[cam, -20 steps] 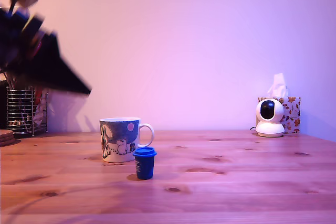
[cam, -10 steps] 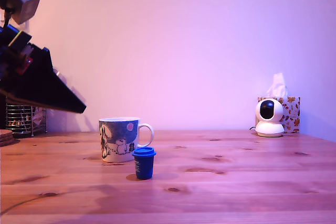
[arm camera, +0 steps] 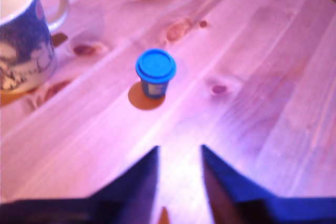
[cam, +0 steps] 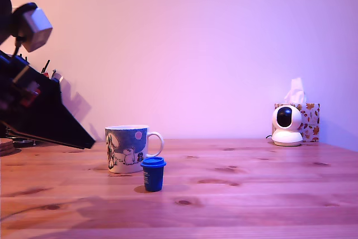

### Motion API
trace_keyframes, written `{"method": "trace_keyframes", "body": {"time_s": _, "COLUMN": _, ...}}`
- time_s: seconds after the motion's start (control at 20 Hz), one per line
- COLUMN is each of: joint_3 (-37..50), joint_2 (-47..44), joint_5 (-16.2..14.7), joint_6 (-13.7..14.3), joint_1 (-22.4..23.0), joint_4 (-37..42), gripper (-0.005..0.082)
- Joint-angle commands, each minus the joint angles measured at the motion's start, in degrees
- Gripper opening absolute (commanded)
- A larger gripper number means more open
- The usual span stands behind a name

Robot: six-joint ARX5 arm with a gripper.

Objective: Pick up the coffee capsules on the table and drop them inside the coffee cup

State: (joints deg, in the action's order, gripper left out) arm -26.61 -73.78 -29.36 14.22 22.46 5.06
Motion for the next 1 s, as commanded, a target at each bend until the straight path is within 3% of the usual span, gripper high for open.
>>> {"method": "trace_keyframes", "body": {"time_s": 0.0, "joint_3": 1.36, "joint_2": -0.90, "joint_5": -0.20, "joint_6": 1.36, "joint_1": 0.85, "joint_4": 0.90, "gripper": 0.0619}}
{"method": "trace_keyframes", "body": {"time_s": 0.1, "joint_3": 1.36, "joint_2": -1.27, "joint_5": -0.22, "joint_6": 3.93, "joint_1": 1.36, "joint_4": 2.29, "gripper": 0.0619}}
{"method": "trace_keyframes", "body": {"time_s": 0.25, "joint_3": 1.36, "joint_2": -3.61, "joint_5": -0.33, "joint_6": 5.40, "joint_1": 1.33, "joint_4": 5.68, "gripper": 0.0618}}
{"method": "trace_keyframes", "body": {"time_s": 0.95, "joint_3": 1.33, "joint_2": -20.15, "joint_5": -4.92, "joint_6": 5.20, "joint_1": 1.33, "joint_4": 27.45, "gripper": 0.0617}}
